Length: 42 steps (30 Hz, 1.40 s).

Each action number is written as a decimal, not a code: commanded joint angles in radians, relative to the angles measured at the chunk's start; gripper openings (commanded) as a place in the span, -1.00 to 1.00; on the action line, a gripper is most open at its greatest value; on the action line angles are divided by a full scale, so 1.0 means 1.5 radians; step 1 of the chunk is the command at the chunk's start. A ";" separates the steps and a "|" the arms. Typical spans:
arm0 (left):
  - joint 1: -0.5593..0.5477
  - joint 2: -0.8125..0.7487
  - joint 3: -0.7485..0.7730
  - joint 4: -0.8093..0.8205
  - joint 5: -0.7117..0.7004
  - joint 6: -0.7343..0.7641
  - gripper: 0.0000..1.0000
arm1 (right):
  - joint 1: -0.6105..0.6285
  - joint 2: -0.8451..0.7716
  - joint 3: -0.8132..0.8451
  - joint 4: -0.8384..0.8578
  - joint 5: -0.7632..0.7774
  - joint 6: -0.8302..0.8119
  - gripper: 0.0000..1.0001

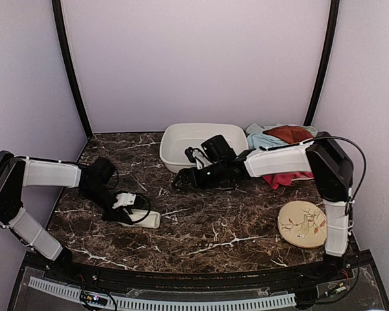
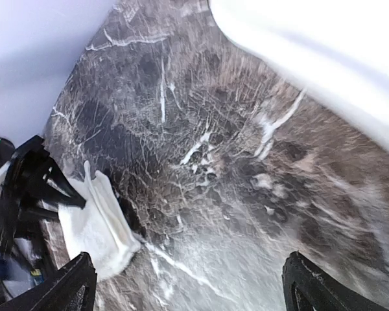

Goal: Roll the towels
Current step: Roll the towel at the center of the board.

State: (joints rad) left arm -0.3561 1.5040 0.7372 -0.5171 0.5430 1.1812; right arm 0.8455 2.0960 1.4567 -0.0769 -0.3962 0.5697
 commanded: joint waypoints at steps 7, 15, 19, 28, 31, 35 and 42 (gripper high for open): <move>0.007 0.077 0.032 -0.160 0.015 -0.001 -0.96 | 0.000 -0.290 -0.262 0.251 0.279 -0.120 1.00; 0.026 0.182 0.104 -0.232 0.041 -0.028 -0.95 | 0.251 -0.246 -0.349 0.370 0.379 -0.639 0.66; 0.034 0.228 0.142 -0.251 0.036 -0.050 -0.94 | 0.334 -0.160 -0.295 0.371 0.433 -0.794 0.57; 0.036 0.257 0.152 -0.266 0.009 -0.041 -0.90 | 0.354 0.037 -0.124 0.403 0.453 -0.956 0.43; 0.036 0.257 0.150 -0.264 0.006 -0.037 -0.88 | 0.342 0.084 -0.080 0.399 0.455 -0.968 0.40; 0.036 0.256 0.147 -0.267 0.007 -0.029 -0.84 | 0.331 0.126 -0.038 0.369 0.461 -0.958 0.32; 0.054 0.192 0.114 -0.234 0.037 0.017 -0.42 | 0.312 0.156 -0.006 0.252 0.435 -0.890 -0.01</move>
State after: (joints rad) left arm -0.2878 1.8053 0.9905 -0.8520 0.7105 1.1572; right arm 1.3327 2.2997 1.4220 0.4141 0.2768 -0.8364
